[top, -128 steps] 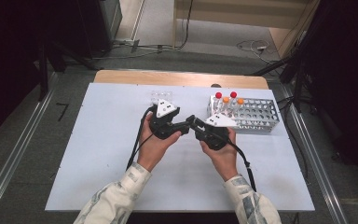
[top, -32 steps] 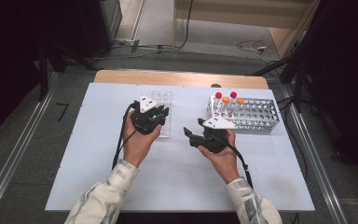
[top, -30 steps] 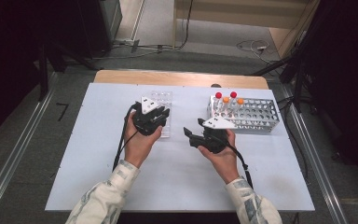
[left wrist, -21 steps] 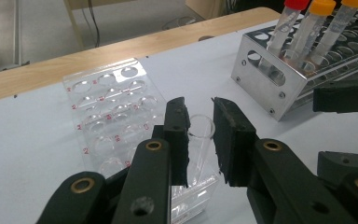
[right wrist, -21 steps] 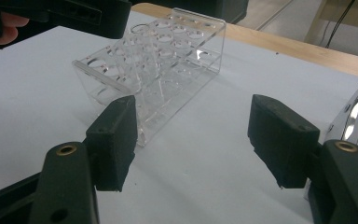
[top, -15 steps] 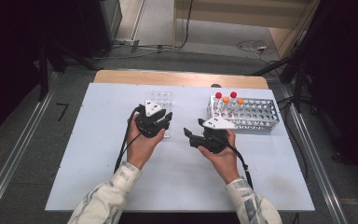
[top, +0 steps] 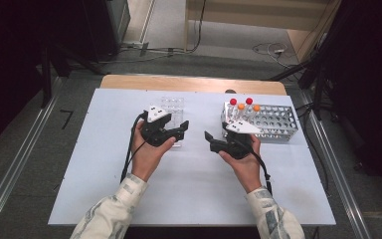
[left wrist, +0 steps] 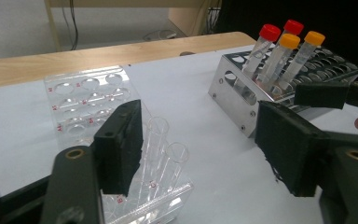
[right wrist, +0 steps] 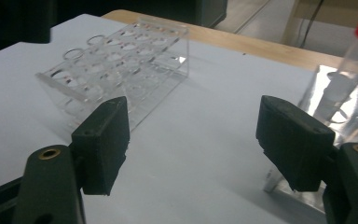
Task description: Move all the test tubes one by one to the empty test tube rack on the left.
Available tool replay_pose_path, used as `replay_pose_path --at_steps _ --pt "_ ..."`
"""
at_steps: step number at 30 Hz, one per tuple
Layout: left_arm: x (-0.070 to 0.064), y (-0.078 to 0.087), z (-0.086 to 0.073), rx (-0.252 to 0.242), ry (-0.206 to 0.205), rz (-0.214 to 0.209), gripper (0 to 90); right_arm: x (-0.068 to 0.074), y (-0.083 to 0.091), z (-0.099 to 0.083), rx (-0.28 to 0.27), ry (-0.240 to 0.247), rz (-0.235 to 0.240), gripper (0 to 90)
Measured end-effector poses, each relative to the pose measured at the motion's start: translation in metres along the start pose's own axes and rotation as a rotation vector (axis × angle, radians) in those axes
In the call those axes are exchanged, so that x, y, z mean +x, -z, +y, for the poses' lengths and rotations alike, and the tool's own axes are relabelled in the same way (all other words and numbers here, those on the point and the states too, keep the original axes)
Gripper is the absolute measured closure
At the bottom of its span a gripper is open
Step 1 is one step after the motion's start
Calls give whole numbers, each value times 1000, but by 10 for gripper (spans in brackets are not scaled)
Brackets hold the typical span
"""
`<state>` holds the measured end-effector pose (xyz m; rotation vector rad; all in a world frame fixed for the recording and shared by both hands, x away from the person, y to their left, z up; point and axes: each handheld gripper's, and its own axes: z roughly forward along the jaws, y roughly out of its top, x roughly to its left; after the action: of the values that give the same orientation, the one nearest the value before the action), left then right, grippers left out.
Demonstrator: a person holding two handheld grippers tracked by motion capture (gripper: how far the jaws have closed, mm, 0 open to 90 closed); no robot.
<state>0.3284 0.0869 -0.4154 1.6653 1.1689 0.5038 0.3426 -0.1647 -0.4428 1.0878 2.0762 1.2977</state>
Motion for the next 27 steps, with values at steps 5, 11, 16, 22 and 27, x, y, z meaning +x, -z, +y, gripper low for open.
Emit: replay_pose_path --at_steps 5,11,16,22,27 --pt "1 -1 0 5 15 -14 257 -18 7 2 -16 -17 -51 236" --pt "1 -1 0 -3 26 -10 247 -41 16 3 -30 -33 -118 236" --pt "1 -1 1 -6 37 -11 236 -61 23 3 -44 -59 -168 237" --pt "-2 -1 1 -12 38 -31 211 -85 25 1 -37 -86 -226 236" --pt "-2 -1 2 -15 39 -35 210 -102 21 -2 -29 -121 -235 212"
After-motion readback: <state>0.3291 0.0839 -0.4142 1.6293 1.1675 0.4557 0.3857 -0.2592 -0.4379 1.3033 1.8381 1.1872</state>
